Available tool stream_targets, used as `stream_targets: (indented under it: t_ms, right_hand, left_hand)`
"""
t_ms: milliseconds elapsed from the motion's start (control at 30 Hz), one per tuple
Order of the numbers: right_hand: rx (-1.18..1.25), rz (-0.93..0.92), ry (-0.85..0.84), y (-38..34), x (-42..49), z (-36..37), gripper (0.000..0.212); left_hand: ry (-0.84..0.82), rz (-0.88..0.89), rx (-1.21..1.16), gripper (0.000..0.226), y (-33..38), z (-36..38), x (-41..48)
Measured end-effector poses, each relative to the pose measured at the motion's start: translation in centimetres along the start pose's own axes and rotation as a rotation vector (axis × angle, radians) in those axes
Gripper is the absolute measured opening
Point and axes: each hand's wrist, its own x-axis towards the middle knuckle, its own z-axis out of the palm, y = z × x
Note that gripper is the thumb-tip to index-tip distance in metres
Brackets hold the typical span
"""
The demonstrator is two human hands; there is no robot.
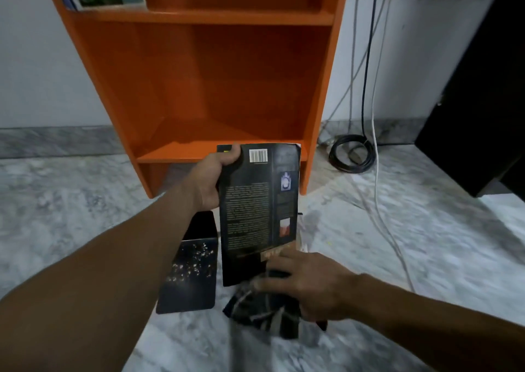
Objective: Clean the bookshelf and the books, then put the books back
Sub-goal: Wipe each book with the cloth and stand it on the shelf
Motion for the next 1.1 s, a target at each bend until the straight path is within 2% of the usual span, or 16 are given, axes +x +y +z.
stream_targets:
  t_ms: [33, 100, 167, 200, 267, 300, 433, 500, 600, 667, 767, 833, 900, 1000, 1033, 1100]
  right_hand:
    - [0.003, -0.020, 0.029, -0.2, 0.5, -1.3, 0.065]
    - [0.001, 0.076, 0.308, 0.5, 3.1, -4.8, 0.061]
    - [-0.087, 0.317, 0.595, 3.1, 6.5, -8.8, 0.055]
    - [-0.099, 0.447, 0.635, 4.3, 7.8, -10.0, 0.057]
    - [-0.152, 0.612, 0.554, 5.0, 8.5, -9.2, 0.065]
    - [-0.198, 0.557, 0.493, 4.1, 7.9, -7.6, 0.069]
    - [-0.198, -0.047, 0.155, 0.0, 4.1, -2.1, 0.072]
    - [-0.163, -0.140, 0.047, -0.3, 4.1, -3.3, 0.064]
    - [0.006, 0.079, 0.426, 1.3, 7.1, -7.7, 0.036]
    - [-0.057, 0.381, 0.624, 3.9, 10.1, -10.8, 0.042]
    - [-0.183, 0.595, 0.571, 3.9, 12.9, -11.3, 0.061]
    - [-0.204, 0.560, 0.456, 1.5, 12.1, -8.5, 0.072]
    - [-0.226, 0.324, 0.381, -0.8, 9.6, -6.1, 0.079]
    - [-0.244, 0.041, 0.138, -1.5, 6.8, -5.2, 0.061]
    - [-0.191, 0.089, 0.177, -1.1, 7.2, -6.1, 0.059]
    - [-0.004, 0.307, 0.453, 0.7, 9.7, -8.5, 0.060]
  left_hand:
    - [-0.002, 0.007, -0.002, 0.036, 0.5, -0.4, -0.2]
    - [-0.010, 0.016, 0.005, 0.040, 1.2, -0.8, -0.7]
    - [-0.052, 0.026, -0.007, 0.044, 1.8, -0.3, -1.1]
    - [-0.066, 0.038, -0.017, 0.046, 2.1, 0.1, -1.4]
    - [-0.082, 0.076, -0.044, 0.052, 2.9, 0.9, -1.8]
    - [-0.077, 0.097, -0.064, 0.055, 3.2, 1.1, -2.0]
    - [0.035, 0.116, 0.003, 0.045, 4.6, -0.5, -3.1]
    - [0.074, 0.116, 0.043, 0.041, 4.5, -2.1, -3.3]
    - [0.055, 0.104, 0.057, 0.048, 4.2, -3.2, -3.6]
    - [-0.013, 0.087, 0.024, 0.053, 3.8, -2.4, -3.7]
    - [-0.058, 0.049, 0.010, 0.047, 4.3, -0.2, -3.6]
    - [-0.043, 0.049, 0.015, 0.046, 4.5, 0.3, -3.7]
    - [0.007, 0.074, 0.028, 0.056, 4.6, -0.5, -3.8]
    - [0.041, 0.070, 0.036, 0.059, 4.8, -2.2, -4.0]
    - [0.049, 0.059, 0.041, 0.059, 5.0, -2.4, -4.1]
    - [0.025, 0.047, 0.044, 0.059, 5.2, -2.3, -4.1]
